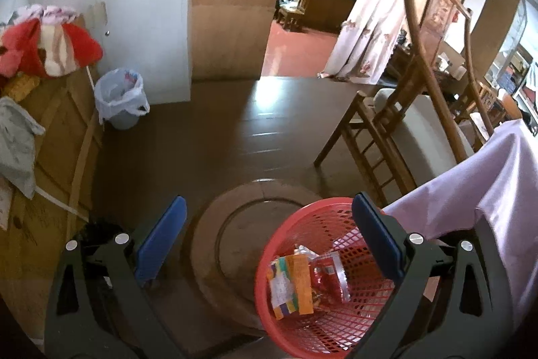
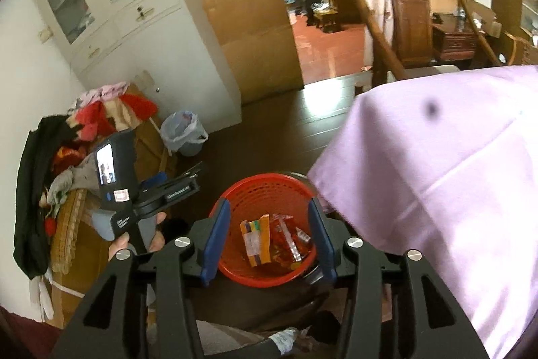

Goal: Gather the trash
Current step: 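Return both open tools to the table, then grasp the white paper cup with the left tool while the right tool grasps the clear floral bag, then carry the paper cup and floral bag to the red wastebasket and release both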

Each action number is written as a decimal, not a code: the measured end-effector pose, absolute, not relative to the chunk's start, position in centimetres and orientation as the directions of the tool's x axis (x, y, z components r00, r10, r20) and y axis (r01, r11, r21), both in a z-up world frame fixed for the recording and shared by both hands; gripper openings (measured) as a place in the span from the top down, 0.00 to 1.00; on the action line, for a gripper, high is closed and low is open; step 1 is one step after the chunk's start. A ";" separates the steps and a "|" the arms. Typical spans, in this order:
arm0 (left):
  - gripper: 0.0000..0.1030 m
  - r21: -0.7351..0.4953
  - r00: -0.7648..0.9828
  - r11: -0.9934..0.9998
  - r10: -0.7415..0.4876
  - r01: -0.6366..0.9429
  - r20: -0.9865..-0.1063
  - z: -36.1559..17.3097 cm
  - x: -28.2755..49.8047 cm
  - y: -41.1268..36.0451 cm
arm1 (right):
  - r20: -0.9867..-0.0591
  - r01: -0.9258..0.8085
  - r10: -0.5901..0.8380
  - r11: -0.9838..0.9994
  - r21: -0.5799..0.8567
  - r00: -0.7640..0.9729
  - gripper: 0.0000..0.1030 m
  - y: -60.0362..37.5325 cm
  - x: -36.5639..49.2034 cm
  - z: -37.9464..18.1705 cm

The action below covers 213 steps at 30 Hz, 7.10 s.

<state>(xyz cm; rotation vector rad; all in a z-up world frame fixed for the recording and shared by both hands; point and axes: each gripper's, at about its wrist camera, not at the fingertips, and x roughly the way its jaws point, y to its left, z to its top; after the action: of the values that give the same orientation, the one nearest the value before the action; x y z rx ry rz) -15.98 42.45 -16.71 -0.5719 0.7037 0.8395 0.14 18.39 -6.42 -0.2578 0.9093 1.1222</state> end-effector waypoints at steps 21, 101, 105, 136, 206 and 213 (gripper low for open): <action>0.07 -0.068 0.552 0.753 0.414 -0.654 -0.724 -11.0 -9.8 31.5 | -0.599 -0.670 0.612 0.724 0.164 0.516 0.17 -3.9 6.9 -0.8; 0.06 0.014 0.510 0.969 -0.117 0.246 -0.852 -9.7 17.9 -5.2 | -0.649 0.005 0.259 0.927 0.376 0.715 0.13 -36.2 14.9 -5.9; 0.06 -0.103 0.505 0.967 -0.210 0.232 -0.837 -9.2 18.2 -3.4 | -0.681 0.013 0.272 0.924 0.381 0.680 0.13 -36.0 15.6 -6.9; 0.31 -0.316 0.680 0.935 -0.337 0.160 -0.652 -4.9 14.8 1.4 | -0.574 -0.196 0.331 0.938 0.286 0.749 0.78 -31.7 13.2 -5.0; 0.07 -0.354 0.524 0.441 0.363 -0.825 -0.770 -17.3 -19.4 45.4 | -0.783 -0.915 0.621 0.334 0.227 0.032 0.74 21.9 -1.6 -10.5; 0.07 -0.331 0.515 0.455 0.374 -0.827 -0.772 -17.8 -18.8 45.6 | -0.854 -0.921 0.517 0.356 0.157 0.054 0.49 24.8 -1.9 -14.7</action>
<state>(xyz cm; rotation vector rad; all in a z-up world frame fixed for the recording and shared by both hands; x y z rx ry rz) -18.78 45.65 -17.78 -0.7732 0.6779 0.8146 -1.95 24.79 -14.66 -0.5039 1.0039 1.1649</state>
